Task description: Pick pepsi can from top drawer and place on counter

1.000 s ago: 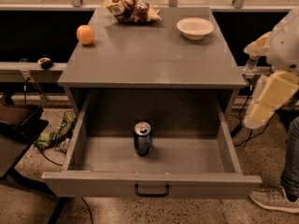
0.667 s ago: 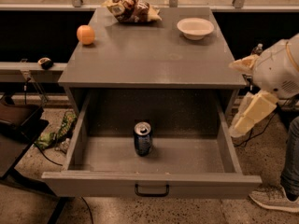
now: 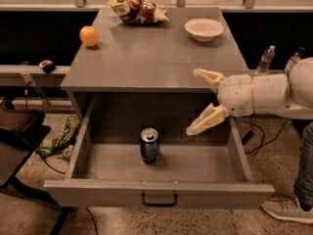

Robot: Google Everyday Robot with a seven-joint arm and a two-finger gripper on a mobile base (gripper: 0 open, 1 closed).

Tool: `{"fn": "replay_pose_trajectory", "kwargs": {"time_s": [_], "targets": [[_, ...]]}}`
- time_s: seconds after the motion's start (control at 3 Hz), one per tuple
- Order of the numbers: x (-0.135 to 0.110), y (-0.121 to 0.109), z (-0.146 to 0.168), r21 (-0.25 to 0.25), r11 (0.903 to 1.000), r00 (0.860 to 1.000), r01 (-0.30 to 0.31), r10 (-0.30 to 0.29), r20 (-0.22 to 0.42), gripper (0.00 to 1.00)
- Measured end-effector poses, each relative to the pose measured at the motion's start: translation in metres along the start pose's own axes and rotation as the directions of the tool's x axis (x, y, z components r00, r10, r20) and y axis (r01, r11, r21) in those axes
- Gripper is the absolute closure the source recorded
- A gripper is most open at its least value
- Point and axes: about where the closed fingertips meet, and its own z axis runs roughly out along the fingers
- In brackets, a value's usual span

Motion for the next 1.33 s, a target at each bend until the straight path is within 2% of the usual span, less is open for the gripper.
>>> {"fn": "replay_pose_trajectory", "kwargs": {"time_s": [0.33,0.67,1.0,1.33], "targets": [[-0.003,0.005,0.020,-0.007,0.9999,0.992,-0.011,0.012,0.122,0.00],[-0.004,0.006,0.022,-0.011,0.9999,0.991,-0.009,0.010,0.131,0.00],[0.010,0.009,0.035,0.005,0.9996,0.997,-0.027,0.027,0.066,0.00],[0.051,0.021,0.072,0.004,0.9973,0.997,-0.073,0.073,-0.009,0.00]]}}
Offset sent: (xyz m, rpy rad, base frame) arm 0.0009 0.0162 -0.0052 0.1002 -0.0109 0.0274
